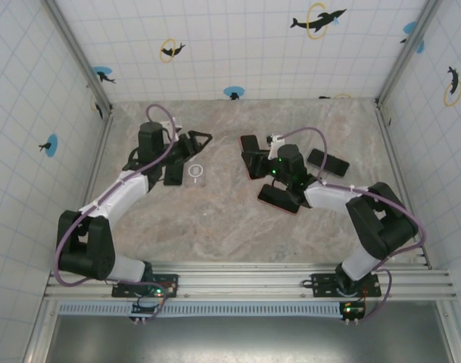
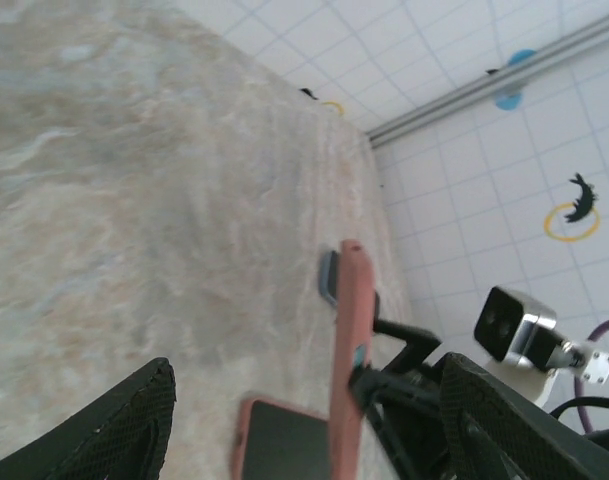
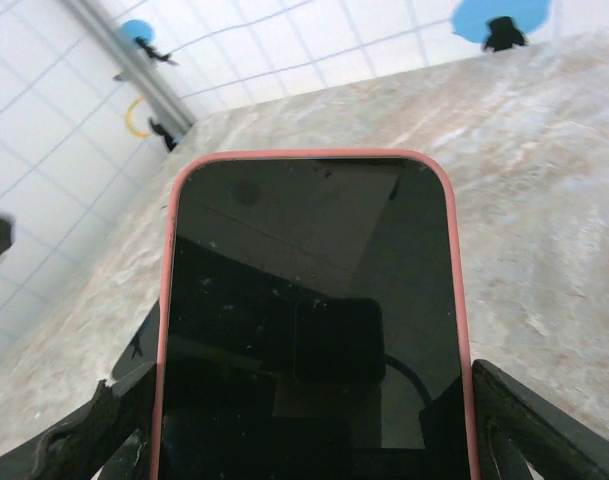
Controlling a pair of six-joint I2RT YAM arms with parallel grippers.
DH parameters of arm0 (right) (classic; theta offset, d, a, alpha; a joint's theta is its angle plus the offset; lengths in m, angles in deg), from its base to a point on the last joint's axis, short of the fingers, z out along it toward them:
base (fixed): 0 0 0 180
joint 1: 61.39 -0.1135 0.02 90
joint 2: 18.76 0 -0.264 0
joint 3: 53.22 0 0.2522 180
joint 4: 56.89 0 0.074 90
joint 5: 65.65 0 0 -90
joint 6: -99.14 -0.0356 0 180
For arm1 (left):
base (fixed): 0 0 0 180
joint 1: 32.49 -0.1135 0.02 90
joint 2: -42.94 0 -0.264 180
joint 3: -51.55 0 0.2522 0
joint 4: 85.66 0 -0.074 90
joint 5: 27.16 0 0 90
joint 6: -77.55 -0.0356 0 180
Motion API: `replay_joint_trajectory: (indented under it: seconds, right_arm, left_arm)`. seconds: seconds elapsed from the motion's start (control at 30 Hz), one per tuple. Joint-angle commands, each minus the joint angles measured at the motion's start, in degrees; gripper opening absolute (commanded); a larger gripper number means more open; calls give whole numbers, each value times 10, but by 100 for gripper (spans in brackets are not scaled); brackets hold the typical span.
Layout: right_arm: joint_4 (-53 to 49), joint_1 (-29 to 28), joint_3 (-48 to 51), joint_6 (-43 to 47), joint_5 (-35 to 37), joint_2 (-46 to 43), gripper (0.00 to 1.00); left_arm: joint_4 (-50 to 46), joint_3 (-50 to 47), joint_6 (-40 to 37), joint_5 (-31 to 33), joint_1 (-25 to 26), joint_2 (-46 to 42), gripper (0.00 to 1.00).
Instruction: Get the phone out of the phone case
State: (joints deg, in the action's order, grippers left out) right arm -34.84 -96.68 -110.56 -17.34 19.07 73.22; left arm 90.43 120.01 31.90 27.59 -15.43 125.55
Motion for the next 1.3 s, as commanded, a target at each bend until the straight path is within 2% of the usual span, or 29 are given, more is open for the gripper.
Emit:
replay_joint_trajectory:
  seconds: [0.0, 0.17, 0.5, 0.7, 0.8, 0.87, 1.03, 1.27]
  right_arm:
    - [75, -7, 17, 39, -35, -37, 62]
    - [92, -13, 27, 47, -47, -50, 62]
    - [105, -13, 32, 45, -64, -56, 62]
    - [111, -12, 31, 43, -76, -55, 61]
    - [111, -11, 31, 39, -81, -54, 62]
    - [113, -10, 31, 39, -82, -53, 62]
    - [119, -7, 34, 34, -86, -52, 65]
    - [127, -1, 49, 27, -80, -60, 75]
  left_arm:
    - [17, 43, 18, 14, 27, 33, 71]
    - [13, 69, 19, 12, 60, 69, 68]
    - [1, 109, 9, -4, 107, 116, 50]
    - [-2, 111, 11, -12, 112, 126, 32]
    - [-1, 113, 13, -13, 112, 126, 17]
    - [1, 113, 14, -13, 112, 124, 10]
    - [15, 106, 28, -15, 112, 117, 3]
    - [52, 98, 56, -10, 112, 104, 2]
